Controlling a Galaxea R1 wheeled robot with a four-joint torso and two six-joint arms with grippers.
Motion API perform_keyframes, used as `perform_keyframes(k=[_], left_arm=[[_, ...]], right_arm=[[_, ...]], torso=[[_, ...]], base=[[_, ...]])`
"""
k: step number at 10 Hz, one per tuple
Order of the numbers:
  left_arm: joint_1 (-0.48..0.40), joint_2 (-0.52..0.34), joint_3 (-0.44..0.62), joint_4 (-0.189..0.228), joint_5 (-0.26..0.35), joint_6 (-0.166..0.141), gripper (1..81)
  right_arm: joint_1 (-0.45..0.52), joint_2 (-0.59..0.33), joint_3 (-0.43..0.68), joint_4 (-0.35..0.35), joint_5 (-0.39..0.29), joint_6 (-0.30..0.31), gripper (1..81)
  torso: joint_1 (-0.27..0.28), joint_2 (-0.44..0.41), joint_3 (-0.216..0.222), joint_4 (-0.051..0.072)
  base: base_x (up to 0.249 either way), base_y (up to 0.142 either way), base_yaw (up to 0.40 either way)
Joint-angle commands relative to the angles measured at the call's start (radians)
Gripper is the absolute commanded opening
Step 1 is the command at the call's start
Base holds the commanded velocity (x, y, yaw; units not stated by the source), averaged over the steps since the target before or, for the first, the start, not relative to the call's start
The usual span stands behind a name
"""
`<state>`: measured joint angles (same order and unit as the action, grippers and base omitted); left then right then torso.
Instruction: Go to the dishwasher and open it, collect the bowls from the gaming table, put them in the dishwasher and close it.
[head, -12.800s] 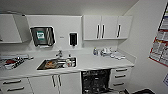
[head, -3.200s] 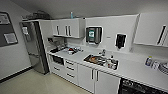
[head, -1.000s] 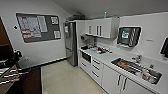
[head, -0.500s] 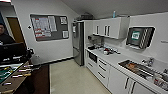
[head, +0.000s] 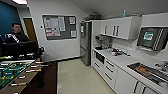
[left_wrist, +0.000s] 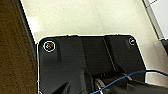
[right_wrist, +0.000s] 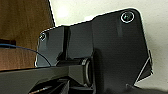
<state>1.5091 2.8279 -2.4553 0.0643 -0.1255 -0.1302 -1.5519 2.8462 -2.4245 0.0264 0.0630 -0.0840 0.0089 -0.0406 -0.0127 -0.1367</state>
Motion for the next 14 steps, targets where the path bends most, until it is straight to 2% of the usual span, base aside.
perform_keyframes(k=[1,14], left_arm=[[-0.053,-0.014,0.006,0.006,0.047,0.004,81.1],[-0.053,-0.016,0.006,0.008,0.05,0.001,81.1]], right_arm=[[0.048,-0.012,0.01,-0.003,-0.046,0.001,81.1],[0.048,-0.017,0.016,-0.005,-0.046,0.001,81.1]], torso=[[0.0,0.0,0.0,0.0],[-0.001,0.0,0.0,0.0]], base=[[0.0,0.0,0.214],[0.0,0.0,0.217]])
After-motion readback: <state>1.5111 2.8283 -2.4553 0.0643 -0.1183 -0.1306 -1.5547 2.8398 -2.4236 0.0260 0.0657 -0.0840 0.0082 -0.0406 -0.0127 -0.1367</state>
